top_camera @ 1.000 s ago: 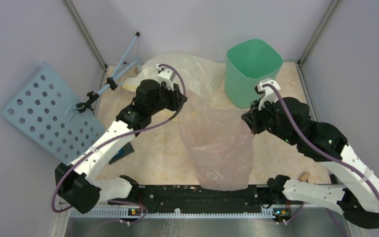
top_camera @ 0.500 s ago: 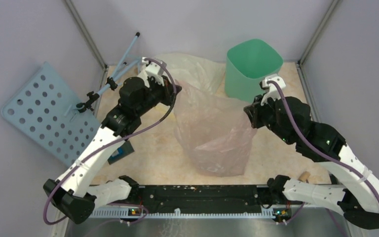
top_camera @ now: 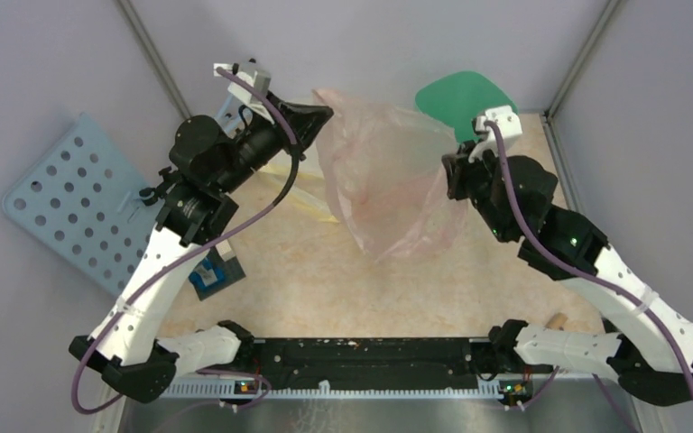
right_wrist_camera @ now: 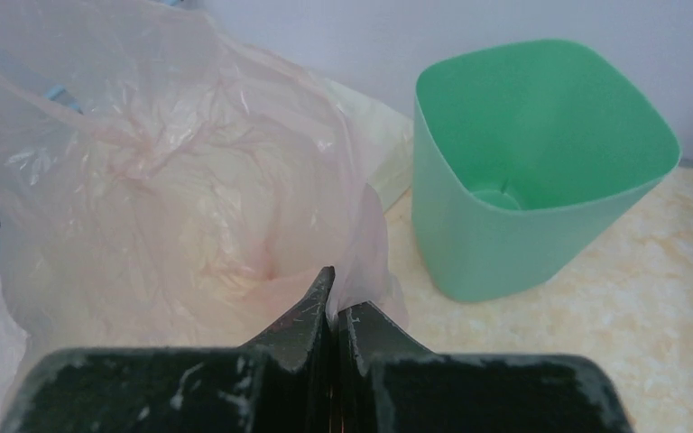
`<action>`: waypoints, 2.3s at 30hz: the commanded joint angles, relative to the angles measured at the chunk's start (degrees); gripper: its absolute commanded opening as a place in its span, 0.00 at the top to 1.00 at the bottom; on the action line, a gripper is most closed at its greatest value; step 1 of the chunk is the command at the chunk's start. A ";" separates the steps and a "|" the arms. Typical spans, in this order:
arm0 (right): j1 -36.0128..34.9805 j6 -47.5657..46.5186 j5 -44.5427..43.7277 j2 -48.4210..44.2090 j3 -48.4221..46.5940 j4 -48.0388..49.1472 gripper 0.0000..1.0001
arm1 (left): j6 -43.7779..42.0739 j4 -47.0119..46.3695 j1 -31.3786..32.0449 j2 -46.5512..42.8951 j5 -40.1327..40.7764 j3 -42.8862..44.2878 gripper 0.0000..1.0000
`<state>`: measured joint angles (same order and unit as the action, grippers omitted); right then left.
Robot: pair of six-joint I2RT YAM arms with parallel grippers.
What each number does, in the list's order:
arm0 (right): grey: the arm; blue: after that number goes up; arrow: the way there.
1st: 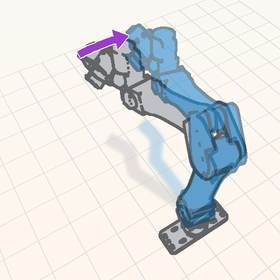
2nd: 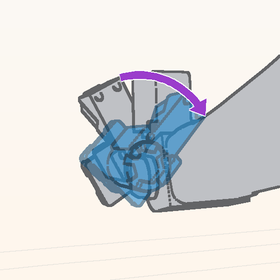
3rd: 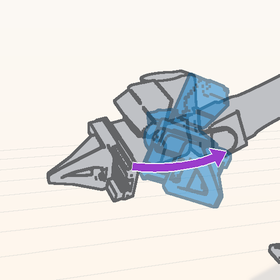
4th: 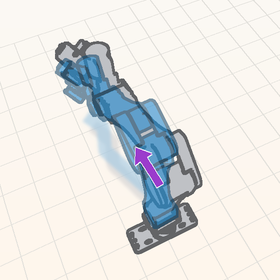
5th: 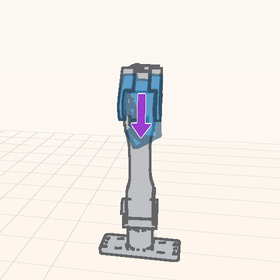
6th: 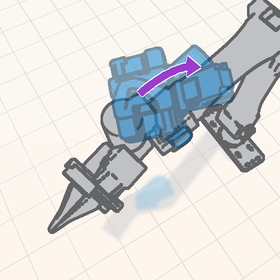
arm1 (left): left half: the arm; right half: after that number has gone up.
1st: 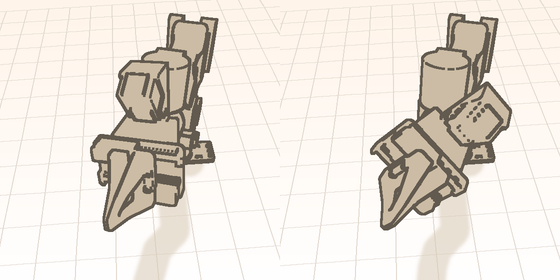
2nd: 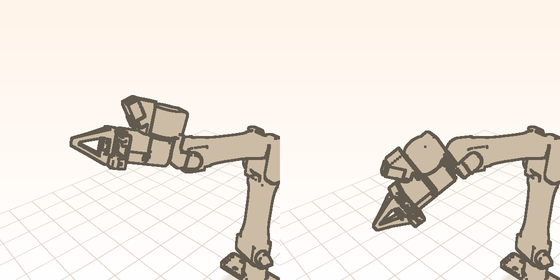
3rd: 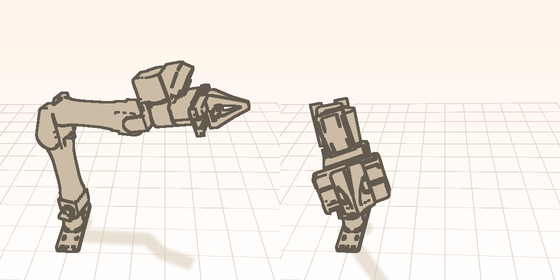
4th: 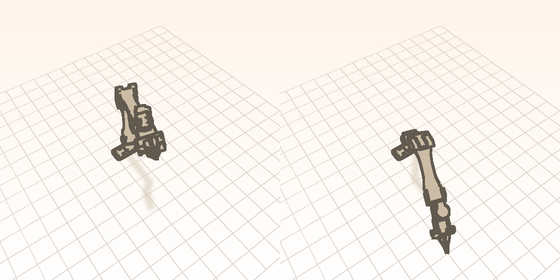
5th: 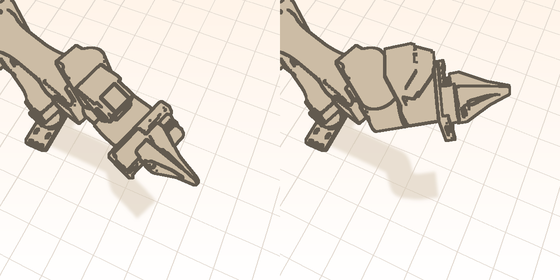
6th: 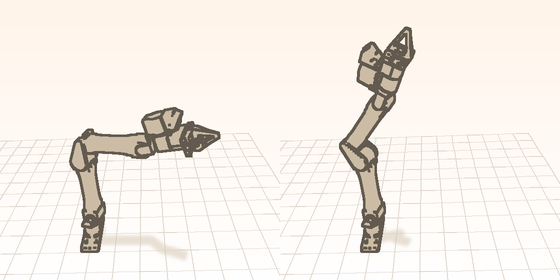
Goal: Put the trash bags into the trash bin
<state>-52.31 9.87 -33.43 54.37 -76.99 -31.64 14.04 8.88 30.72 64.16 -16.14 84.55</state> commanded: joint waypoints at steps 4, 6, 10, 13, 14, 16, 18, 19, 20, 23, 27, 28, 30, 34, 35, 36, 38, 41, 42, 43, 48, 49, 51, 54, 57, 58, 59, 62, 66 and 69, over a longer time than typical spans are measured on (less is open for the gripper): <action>5.23 -9.10 -2.64 11.97 -17.24 8.49 1.00 | 6.29 -18.66 -0.32 8.74 -5.88 9.19 1.00; 7.28 -11.45 -3.57 14.08 -21.01 9.98 1.00 | 9.07 -23.35 -0.35 12.20 -8.20 11.58 1.00; 8.74 -18.45 -9.10 16.04 -24.01 20.00 1.00 | 15.19 -34.59 -0.31 18.72 -11.58 15.31 1.00; 9.83 -24.57 -13.00 16.29 -24.12 29.74 1.00 | 18.96 -39.07 -0.31 23.62 -11.75 19.71 1.00; 10.35 -27.03 -13.41 16.37 -24.25 33.18 1.00 | 19.73 -39.45 -0.31 25.45 -12.01 22.25 1.00; 11.55 -32.05 -13.37 16.89 -25.56 38.00 1.00 | 21.17 -40.06 -0.31 30.05 -12.32 26.71 1.00; 12.79 -36.06 -13.73 18.35 -27.83 41.60 1.00 | 22.58 -41.50 -0.34 33.64 -12.35 30.31 1.00; 13.71 -37.24 -13.70 19.36 -29.71 42.18 1.00 | 23.20 -42.06 -0.31 35.54 -12.27 32.27 1.00; 14.72 -37.99 -13.56 20.62 -31.73 42.07 1.00 | 23.75 -42.37 -0.26 37.43 -12.17 34.31 1.00; 17.79 -39.37 -12.58 24.97 -37.35 40.08 1.00 | 25.74 -43.26 -0.31 43.33 -11.88 40.25 1.00; 21.45 -40.16 -12.18 29.34 -42.85 37.75 1.00 | 27.82 -44.29 -0.30 49.95 -10.79 46.86 1.00; 22.13 -39.81 -11.77 29.72 -43.32 37.21 1.00 | 27.99 -44.57 -0.31 50.98 -10.36 47.15 1.00; 23.72 -37.90 -9.55 30.20 -43.55 36.31 1.00 | 27.75 -45.16 -0.31 52.07 -9.85 46.90 1.00; 24.98 -35.85 -4.98 31.61 -45.63 34.80 1.00 | 25.58 -43.55 -0.31 51.95 -9.18 45.29 0.98; 24.98 -36.03 -4.68 32.04 -46.17 34.60 1.00 | 25.34 -43.02 -0.31 51.45 -9.17 43.64 0.90; 24.98 -36.49 -4.63 32.34 -46.37 34.54 1.00 | 25.19 -42.88 -0.31 50.84 -9.29 41.60 0.77; 24.98 -37.18 -4.51 32.36 -46.10 34.27 1.00 | 24.59 -44.16 -0.31 49.99 -10.49 36.59 0.40; 24.98 -36.57 -2.98 30.01 -43.26 34.01 1.00 | 22.78 -43.66 -0.32 50.94 -13.43 33.73 0.11; 24.98 -36.07 -2.15 28.63 -41.52 34.29 1.00 | 21.93 -42.68 -0.31 51.43 -14.37 33.71 0.04; 24.98 -35.37 -1.15 27.22 -39.91 34.54 1.00 | 21.16 -42.31 -0.35 51.65 -14.94 33.25 0.02; 24.98 -30.98 7.21 20.70 -34.78 33.09 1.00 | 17.03 -42.74 -0.59 48.12 -13.21 26.94 0.02; 24.98 -30.36 8.89 19.86 -34.64 32.36 1.00 | 16.65 -42.85 -0.71 47.42 -12.97 26.13 0.02; 24.98 -29.18 11.66 18.10 -33.77 31.82 1.00 | 15.82 -42.61 -0.91 46.55 -13.07 25.58 0.01; 24.98 -28.32 14.30 16.07 -31.01 31.86 1.00 | 12.98 -40.50 -1.01 45.22 -11.66 25.81 0.01; 24.98 -27.36 14.99 15.83 -30.49 31.07 1.00 | 9.98 -39.29 -1.01 42.95 -8.40 24.03 0.01; 24.98 -27.05 15.27 15.97 -30.83 29.85 1.00 | 9.65 -40.22 -1.13 41.99 -7.63 22.49 0.02; 24.98 -26.75 15.54 16.21 -31.11 29.20 1.00 | 9.61 -42.68 -1.19 40.80 -7.32 19.95 0.01; 24.98 -25.74 16.90 16.76 -32.03 27.58 1.00 | 10.75 -49.82 -1.27 38.13 -6.56 14.82 0.01; 24.98 -24.38 19.15 16.75 -32.36 25.96 1.00 | 9.84 -53.57 -1.27 36.56 -4.73 12.81 0.02; 24.97 -24.05 19.50 16.13 -31.77 25.81 1.00 | 9.14 -56.50 -1.25 37.01 -5.12 13.37 0.16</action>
<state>-27.83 -15.86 -16.25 71.55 -108.03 -5.48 25.04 -39.75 29.67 103.00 -22.46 97.91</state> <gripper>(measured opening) 0.004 0.973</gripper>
